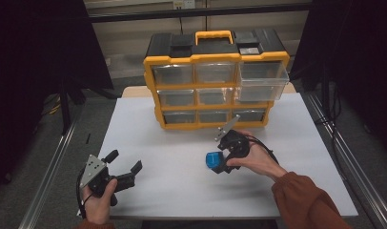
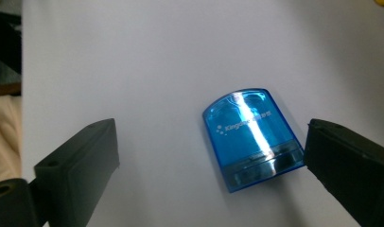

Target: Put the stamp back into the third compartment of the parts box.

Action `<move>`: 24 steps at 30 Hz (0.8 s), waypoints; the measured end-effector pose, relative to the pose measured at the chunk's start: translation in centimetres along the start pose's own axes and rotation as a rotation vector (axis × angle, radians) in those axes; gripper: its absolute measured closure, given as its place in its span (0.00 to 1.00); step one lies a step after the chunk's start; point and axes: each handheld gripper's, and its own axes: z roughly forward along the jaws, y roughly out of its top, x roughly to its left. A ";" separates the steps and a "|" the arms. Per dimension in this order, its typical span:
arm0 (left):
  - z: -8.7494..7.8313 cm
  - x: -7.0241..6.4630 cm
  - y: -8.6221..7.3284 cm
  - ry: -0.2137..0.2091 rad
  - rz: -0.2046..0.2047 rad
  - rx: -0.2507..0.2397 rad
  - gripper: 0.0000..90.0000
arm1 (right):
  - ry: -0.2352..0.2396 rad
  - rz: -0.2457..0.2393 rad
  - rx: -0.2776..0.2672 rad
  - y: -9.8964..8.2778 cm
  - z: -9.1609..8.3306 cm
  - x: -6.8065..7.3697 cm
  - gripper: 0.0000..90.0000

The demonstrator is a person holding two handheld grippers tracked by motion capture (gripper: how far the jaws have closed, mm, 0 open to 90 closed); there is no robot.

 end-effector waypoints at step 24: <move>-0.2 0.1 -0.1 0.001 0.020 0.014 0.03 | -0.015 -0.043 0.259 1.3 3.6 -1.6 0.30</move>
